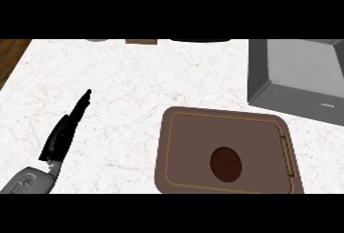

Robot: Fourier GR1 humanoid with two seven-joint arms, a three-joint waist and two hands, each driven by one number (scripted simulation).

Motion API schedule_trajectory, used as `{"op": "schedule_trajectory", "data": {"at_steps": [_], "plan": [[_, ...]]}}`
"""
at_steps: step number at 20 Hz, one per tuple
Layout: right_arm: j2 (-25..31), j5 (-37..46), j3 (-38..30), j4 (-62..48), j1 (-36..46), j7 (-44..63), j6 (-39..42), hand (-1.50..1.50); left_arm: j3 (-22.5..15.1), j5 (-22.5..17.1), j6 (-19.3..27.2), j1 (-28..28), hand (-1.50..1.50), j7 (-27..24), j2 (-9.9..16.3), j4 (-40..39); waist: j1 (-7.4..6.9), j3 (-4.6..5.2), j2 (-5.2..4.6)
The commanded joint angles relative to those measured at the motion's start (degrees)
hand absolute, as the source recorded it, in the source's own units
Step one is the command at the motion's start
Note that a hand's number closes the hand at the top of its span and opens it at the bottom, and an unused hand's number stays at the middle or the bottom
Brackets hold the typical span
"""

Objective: Pick the cupcake from the tray and place it in the cardboard box

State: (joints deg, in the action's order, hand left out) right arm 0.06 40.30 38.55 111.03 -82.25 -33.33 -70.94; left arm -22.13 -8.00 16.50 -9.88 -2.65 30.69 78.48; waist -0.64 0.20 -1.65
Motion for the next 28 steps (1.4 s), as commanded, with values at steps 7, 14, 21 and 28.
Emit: {"op": "schedule_trajectory", "data": {"at_steps": [7,14,21,28], "plan": [[-0.06,14.03,-0.05,-0.54,5.48,17.12,2.04,-1.5,0.27,1.37,-0.25,-2.1,0.0,-0.83,-2.77,-3.26,-0.79,-0.02,-0.24],[-0.06,24.23,-4.99,1.56,11.49,28.94,2.87,-1.5,1.34,0.91,-2.7,-0.44,0.0,-0.8,-0.7,-1.74,-0.76,-0.03,0.29],[-0.06,35.52,-4.85,3.26,17.17,43.02,12.55,-1.5,2.2,1.2,-2.43,-0.96,0.0,-0.48,-1.55,-2.61,-0.45,0.05,0.14],[-0.06,48.82,-6.55,1.42,33.45,65.02,24.86,-1.5,2.94,2.1,-3.12,-1.3,0.0,-1.29,-2.38,-4.43,0.53,-0.03,0.86]]}}
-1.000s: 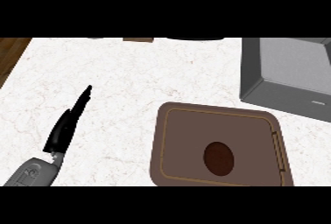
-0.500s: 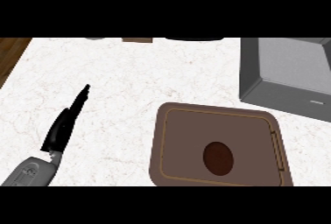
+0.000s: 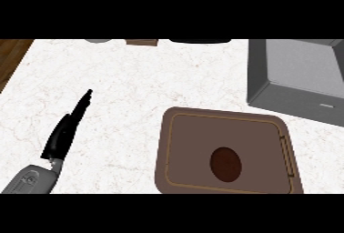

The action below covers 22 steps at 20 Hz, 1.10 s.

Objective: Pick the cupcake from the tray and place it in the cardboard box

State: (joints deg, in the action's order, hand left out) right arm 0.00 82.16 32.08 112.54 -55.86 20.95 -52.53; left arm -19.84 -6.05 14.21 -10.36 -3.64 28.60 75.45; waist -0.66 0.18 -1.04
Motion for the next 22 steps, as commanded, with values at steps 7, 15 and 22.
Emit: {"op": "schedule_trajectory", "data": {"at_steps": [7,15,22], "plan": [[0.0,15.12,4.26,-7.58,29.12,32.47,18.77,-1.5,1.12,1.98,-0.91,-0.71,0.0,0.08,-2.06,-2.04,0.57,-0.13,0.79],[0.01,11.0,7.48,-16.43,42.65,40.65,20.76,-1.5,4.99,3.83,-3.78,1.44,0.0,1.83,-1.74,0.9,0.39,-0.19,1.08],[0.35,4.4,1.1,-25.02,45.69,34.32,15.47,-1.5,8.06,6.47,-6.39,0.18,0.0,-0.41,-4.28,-3.3,0.69,-0.19,1.02]]}}
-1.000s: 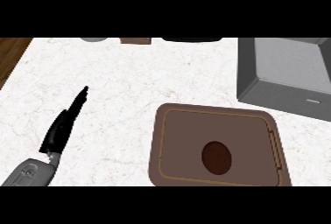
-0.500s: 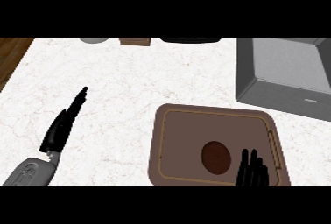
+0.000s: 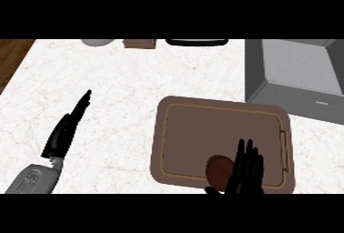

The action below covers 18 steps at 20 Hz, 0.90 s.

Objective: Pick the cupcake from the tray and place it in the cardboard box

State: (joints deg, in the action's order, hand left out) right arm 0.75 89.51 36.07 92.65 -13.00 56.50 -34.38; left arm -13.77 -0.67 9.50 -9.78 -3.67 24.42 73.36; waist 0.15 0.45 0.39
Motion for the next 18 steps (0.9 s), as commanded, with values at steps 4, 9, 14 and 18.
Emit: {"op": "schedule_trajectory", "data": {"at_steps": [4,9,14,18], "plan": [[-0.69,-2.31,0.31,-8.99,5.05,2.81,-5.49,-1.5,1.22,2.34,-1.59,1.89,0.0,0.74,-1.21,2.73,-0.25,-0.47,-0.39],[0.05,7.12,-2.68,-8.56,5.55,2.68,-1.44,1.5,1.75,3.0,-1.53,0.23,0.0,1.4,-2.68,1.38,-0.03,-0.44,-0.35],[-0.73,13.83,-4.13,-11.01,9.28,6.27,-3.26,1.5,2.4,3.86,-1.87,-1.09,0.0,2.55,-3.57,1.04,-0.09,-0.46,-0.38],[-0.75,16.34,-5.98,-12.2,8.74,6.47,-5.99,1.5,6.33,2.08,-5.71,0.55,0.0,-2.06,-0.72,-2.11,-0.09,-0.45,-0.42]]}}
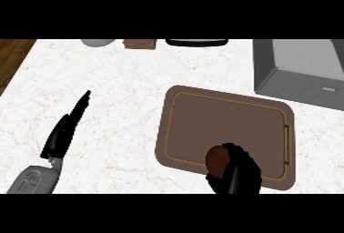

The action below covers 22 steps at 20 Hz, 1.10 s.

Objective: Pick the cupcake from the tray and place it in the cardboard box

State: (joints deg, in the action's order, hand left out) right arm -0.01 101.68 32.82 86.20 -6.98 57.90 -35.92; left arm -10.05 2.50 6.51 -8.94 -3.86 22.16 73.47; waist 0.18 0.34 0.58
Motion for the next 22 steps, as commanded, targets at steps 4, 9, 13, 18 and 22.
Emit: {"op": "schedule_trajectory", "data": {"at_steps": [4,9,13,18,22], "plan": [[0.01,12.34,-0.03,1.01,-0.41,10.26,-0.53,1.5,0.55,1.37,-0.42,1.75,0.0,0.89,-0.91,2.47,-0.09,-0.34,-0.46],[1.52,-7.32,-5.0,-4.84,13.91,-8.91,13.05,1.5,-0.86,2.53,-0.13,-1.81,0.0,0.68,-3.42,-0.18,-2.28,-0.34,-1.5],[6.43,-17.79,-6.37,-7.07,17.62,-19.42,21.78,1.5,-2.08,2.81,-1.23,-2.1,0.0,0.32,-3.05,2.1,-5.51,-0.39,-2.36],[12.71,-31.75,-16.87,-4.33,34.76,-30.82,38.65,1.5,-0.9,3.11,-0.26,-2.11,0.0,1.46,-2.8,1.16,-2.43,-0.28,-0.87],[17.48,-33.54,-24.93,-12.35,45.83,-33.66,40.96,1.5,0.31,3.03,-0.21,0.85,0.0,0.59,-2.21,1.66,-1.58,-0.33,-0.72]]}}
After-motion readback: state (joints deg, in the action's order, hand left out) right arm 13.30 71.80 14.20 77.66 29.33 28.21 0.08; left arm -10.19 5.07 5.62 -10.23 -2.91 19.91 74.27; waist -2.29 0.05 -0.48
